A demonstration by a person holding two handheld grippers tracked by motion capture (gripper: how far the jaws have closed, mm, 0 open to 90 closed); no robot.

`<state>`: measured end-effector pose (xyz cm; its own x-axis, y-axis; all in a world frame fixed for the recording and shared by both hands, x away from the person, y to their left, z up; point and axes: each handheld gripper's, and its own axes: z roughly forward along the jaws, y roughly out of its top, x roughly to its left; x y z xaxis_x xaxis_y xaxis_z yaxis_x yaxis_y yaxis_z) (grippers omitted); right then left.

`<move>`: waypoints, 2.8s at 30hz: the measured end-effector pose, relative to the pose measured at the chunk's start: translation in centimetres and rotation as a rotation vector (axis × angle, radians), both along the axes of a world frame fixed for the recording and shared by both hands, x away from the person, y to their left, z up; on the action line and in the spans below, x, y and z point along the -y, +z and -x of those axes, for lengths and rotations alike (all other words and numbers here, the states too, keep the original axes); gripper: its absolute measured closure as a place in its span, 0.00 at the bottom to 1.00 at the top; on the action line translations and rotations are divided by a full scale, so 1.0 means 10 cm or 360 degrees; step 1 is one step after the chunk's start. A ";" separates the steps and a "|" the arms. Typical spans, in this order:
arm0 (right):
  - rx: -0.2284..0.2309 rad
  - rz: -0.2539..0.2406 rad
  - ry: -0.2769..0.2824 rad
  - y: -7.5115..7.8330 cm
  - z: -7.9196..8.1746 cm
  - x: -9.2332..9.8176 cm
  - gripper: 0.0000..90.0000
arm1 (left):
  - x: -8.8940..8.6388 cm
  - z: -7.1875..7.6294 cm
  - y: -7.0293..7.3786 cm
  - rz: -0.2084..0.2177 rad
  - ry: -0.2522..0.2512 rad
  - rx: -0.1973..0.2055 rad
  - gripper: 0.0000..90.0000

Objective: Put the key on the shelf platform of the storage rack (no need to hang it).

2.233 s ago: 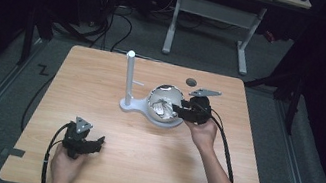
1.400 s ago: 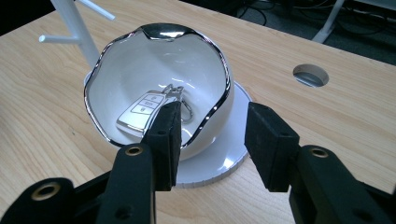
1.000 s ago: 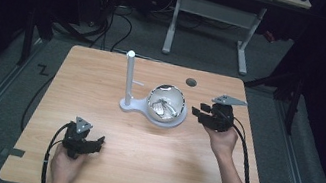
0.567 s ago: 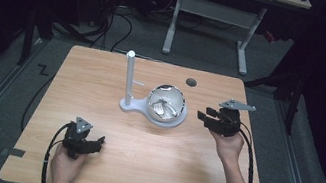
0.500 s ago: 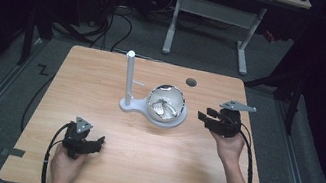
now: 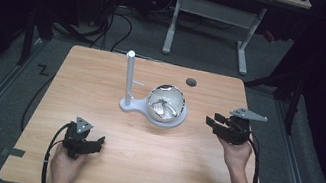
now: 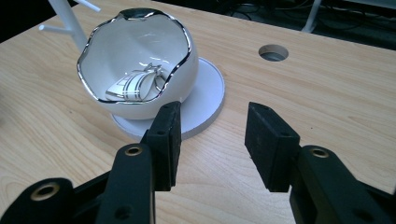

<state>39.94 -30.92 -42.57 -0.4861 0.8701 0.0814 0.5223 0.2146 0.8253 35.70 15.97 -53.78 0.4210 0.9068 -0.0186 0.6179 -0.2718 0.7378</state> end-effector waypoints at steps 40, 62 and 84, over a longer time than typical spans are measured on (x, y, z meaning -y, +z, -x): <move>-0.0009 -0.0039 -0.0075 -0.33 0.61 0.26 0.59 | 0.00 0.00 0.00 0.0000 0.0000 0.0000 0.24; -0.0054 0.0010 -0.0017 -0.58 0.73 0.06 0.59 | 0.00 0.00 0.00 -0.0001 0.0000 0.0000 0.24; -0.0118 0.0012 0.0066 -0.80 0.76 -0.11 0.61 | 0.00 0.00 0.00 -0.0001 0.0000 0.0000 0.24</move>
<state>32.35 -29.79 -50.57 -0.5144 0.8502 0.1119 0.5727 0.2435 0.7828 35.69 15.97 -53.77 0.4211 0.9068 -0.0180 0.6178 -0.2722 0.7377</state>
